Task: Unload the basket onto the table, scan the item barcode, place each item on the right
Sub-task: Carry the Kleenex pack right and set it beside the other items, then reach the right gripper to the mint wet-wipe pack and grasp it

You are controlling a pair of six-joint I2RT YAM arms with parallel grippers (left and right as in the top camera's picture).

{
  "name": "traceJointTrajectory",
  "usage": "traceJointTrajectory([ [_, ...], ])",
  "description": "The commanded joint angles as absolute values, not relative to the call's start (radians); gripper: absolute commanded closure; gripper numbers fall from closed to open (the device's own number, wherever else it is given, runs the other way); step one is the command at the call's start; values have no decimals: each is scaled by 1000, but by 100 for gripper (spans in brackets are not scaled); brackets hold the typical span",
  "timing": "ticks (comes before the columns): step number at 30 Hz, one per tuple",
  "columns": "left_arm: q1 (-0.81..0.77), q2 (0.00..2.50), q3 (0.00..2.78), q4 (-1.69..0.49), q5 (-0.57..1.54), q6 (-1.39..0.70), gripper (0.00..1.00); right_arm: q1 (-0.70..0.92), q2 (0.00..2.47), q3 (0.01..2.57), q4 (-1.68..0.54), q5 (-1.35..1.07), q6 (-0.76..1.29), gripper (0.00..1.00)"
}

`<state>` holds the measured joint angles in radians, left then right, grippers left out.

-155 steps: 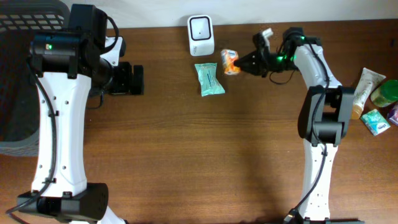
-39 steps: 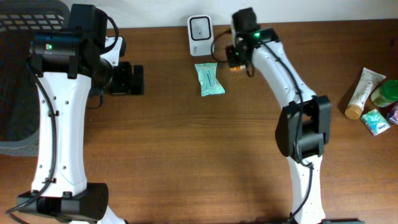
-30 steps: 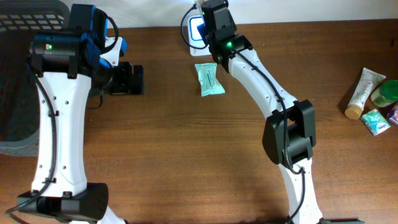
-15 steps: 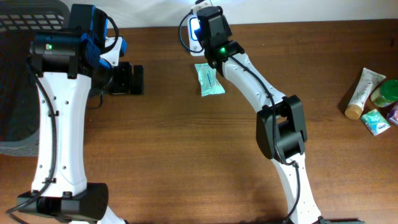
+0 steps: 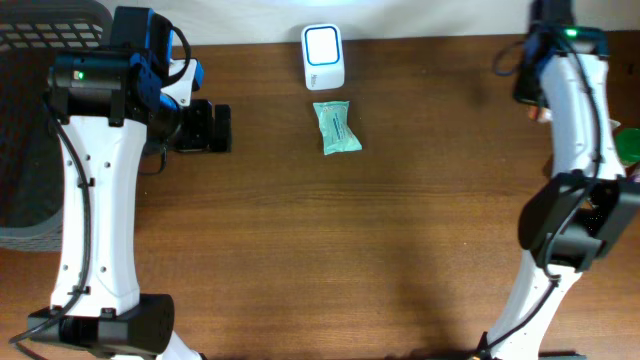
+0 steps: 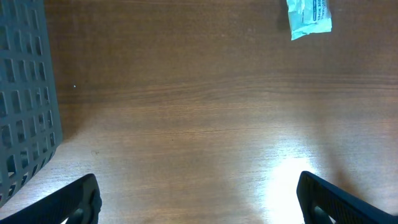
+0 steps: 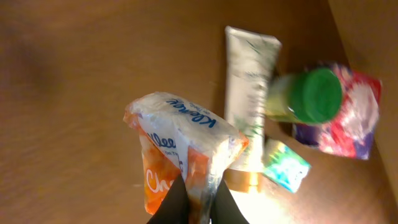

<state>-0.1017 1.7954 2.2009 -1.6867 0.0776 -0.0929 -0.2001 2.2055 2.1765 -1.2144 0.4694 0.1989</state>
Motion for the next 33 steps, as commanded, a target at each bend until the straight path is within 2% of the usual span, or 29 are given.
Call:
traceJointTrajectory([
  [1, -102, 1792, 2202, -1688, 78, -77, 1, -324, 2206, 2176, -1247, 475, 220, 96],
  [3, -102, 1792, 2202, -1688, 78, -77, 1, -383, 2206, 2176, -1258, 411, 219, 96],
  [13, -102, 1792, 2202, -1688, 78, -77, 1, -533, 2243, 2143, -1244, 418, 219, 96],
  [15, -102, 1792, 2202, -1688, 78, -77, 1, -532, 2245, 2143, -1237, 406, 219, 90],
  [17, -102, 1792, 2202, -1688, 78, -77, 1, -530, 2247, 2143, -1226, 393, 219, 89],
  [19, -102, 1792, 2202, -1688, 78, -77, 1, -530, 2247, 2143, -1222, 381, 219, 72],
  [20, -102, 1792, 2202, -1688, 78, -77, 1, -530, 2247, 2143, -1223, 347, 219, 57],
  [22, -102, 1792, 2202, -1688, 78, -77, 1, -530, 2247, 2143, -1224, 339, 219, 33],
  [29, -102, 1792, 2202, -1688, 78, -77, 1, -452, 2171, 2143, -1240, 225, 220, 26],
  [33, -102, 1792, 2202, -1688, 78, -77, 1, -315, 2083, 2144, -1227, -47, 218, 20],
])
